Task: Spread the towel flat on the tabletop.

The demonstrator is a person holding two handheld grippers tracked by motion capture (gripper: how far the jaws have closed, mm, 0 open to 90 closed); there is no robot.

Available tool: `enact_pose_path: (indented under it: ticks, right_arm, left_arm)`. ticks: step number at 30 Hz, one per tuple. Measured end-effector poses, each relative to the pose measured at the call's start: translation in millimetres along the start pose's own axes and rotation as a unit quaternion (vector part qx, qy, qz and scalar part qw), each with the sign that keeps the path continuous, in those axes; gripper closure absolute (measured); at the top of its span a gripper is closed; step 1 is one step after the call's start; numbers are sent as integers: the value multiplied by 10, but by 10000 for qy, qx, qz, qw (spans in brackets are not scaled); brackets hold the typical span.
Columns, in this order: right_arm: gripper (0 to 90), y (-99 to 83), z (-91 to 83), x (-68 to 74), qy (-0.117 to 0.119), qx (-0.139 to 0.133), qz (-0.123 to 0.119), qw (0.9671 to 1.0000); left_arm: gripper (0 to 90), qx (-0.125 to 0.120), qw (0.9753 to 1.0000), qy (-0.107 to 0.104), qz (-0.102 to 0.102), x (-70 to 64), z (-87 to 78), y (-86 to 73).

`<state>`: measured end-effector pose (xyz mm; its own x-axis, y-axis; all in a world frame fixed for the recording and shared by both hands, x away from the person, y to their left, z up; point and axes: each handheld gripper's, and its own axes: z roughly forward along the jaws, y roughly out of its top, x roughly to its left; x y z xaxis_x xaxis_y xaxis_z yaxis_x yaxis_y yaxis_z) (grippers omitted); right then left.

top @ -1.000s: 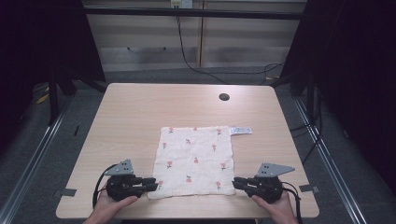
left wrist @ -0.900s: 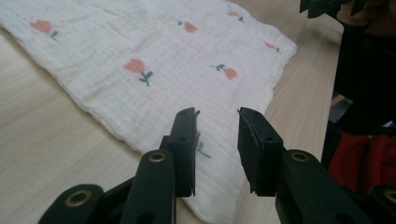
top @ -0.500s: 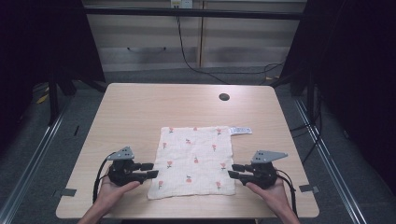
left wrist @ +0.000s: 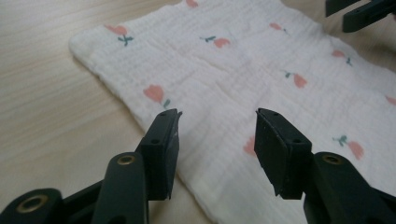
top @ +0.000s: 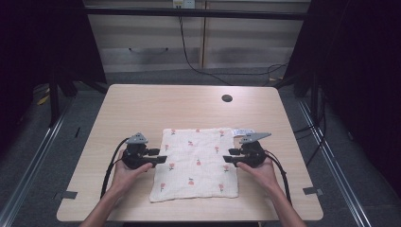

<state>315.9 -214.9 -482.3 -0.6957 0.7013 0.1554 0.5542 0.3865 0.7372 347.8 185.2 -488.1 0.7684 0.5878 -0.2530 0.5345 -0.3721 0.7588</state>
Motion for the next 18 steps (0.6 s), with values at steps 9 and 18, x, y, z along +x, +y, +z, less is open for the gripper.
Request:
enact_pose_path:
  ticks: [9,18]
  right_arm:
    - [591,-41,129,-186,-198,149,137,9996]
    - [749,-40,227,-19,-395,426,-498,9971]
  left_arm:
    - [602,340,9989,304,90,47,160,-13]
    - [753,441,9926,767,835,-65,182,-73]
